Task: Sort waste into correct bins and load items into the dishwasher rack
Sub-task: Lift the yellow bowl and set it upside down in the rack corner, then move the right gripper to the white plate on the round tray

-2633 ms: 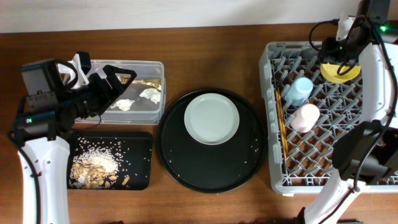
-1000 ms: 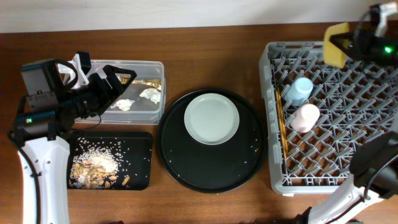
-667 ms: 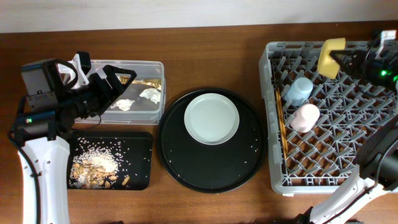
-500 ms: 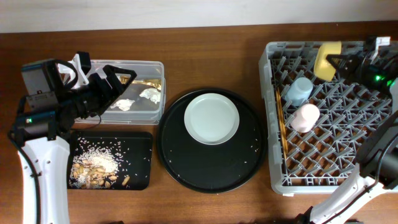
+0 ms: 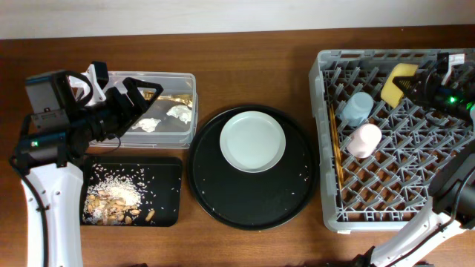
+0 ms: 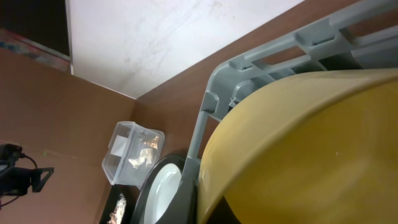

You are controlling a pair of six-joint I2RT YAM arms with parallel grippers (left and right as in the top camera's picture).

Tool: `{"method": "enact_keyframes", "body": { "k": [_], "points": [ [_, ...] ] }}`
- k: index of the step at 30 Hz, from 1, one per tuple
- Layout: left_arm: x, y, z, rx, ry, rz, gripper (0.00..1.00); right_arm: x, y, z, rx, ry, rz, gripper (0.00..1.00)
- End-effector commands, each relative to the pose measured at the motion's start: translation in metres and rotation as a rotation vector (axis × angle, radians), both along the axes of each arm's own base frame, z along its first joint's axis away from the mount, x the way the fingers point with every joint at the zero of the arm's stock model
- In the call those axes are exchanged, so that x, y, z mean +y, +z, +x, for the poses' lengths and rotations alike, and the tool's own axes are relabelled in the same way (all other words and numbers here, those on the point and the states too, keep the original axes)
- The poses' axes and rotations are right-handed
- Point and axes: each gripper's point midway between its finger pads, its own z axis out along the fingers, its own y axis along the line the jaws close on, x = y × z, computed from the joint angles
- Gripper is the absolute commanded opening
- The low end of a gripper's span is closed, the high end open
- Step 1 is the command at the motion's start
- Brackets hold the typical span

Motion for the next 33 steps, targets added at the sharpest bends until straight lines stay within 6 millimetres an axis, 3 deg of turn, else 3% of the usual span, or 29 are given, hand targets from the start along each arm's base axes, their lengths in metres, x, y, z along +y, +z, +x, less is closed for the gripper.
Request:
{"method": "enact_keyframes", "body": {
  "k": [1, 5, 8, 13, 18, 22, 24, 26, 27, 30, 33],
  "points": [
    [0.001, 0.003, 0.0, -0.005, 0.003, -0.007, 0.99, -0.014, -0.03, -0.004, 0.129, -0.058, -0.08, 0.05],
    [0.001, 0.003, 0.0, -0.005, 0.003, -0.007, 0.99, -0.026, -0.031, -0.011, 0.218, -0.124, -0.001, 0.04],
    [0.001, 0.003, 0.0, -0.005, 0.003, -0.007, 0.99, -0.047, -0.033, -0.03, 0.284, -0.189, 0.028, 0.06],
    [0.001, 0.003, 0.0, -0.005, 0.003, -0.007, 0.99, -0.08, -0.043, -0.065, 0.442, -0.31, 0.064, 0.22],
    [0.001, 0.003, 0.0, -0.005, 0.003, -0.007, 0.99, -0.089, -0.053, -0.086, 0.588, -0.381, 0.09, 0.43],
    [0.001, 0.003, 0.0, -0.005, 0.002, -0.007, 0.99, -0.109, -0.06, -0.112, 0.773, -0.514, -0.044, 0.52],
    [0.001, 0.003, 0.0, -0.005, 0.002, -0.007, 0.99, -0.116, -0.051, -0.119, 0.795, -0.566, -0.106, 0.53],
    [0.001, 0.003, 0.0, -0.005, 0.003, -0.007, 0.99, -0.117, -0.03, -0.119, 0.754, -0.586, -0.148, 0.54],
    [0.001, 0.003, 0.0, -0.005, 0.003, -0.007, 0.99, -0.114, -0.009, -0.117, 0.706, -0.596, -0.179, 0.56],
    [0.001, 0.003, 0.0, -0.005, 0.003, -0.007, 0.99, -0.089, 0.043, -0.111, 0.581, -0.584, -0.264, 0.57],
    [0.001, 0.003, 0.0, -0.005, 0.002, -0.007, 0.99, -0.042, 0.084, -0.104, 0.485, -0.524, -0.392, 0.57]
  ]
}}
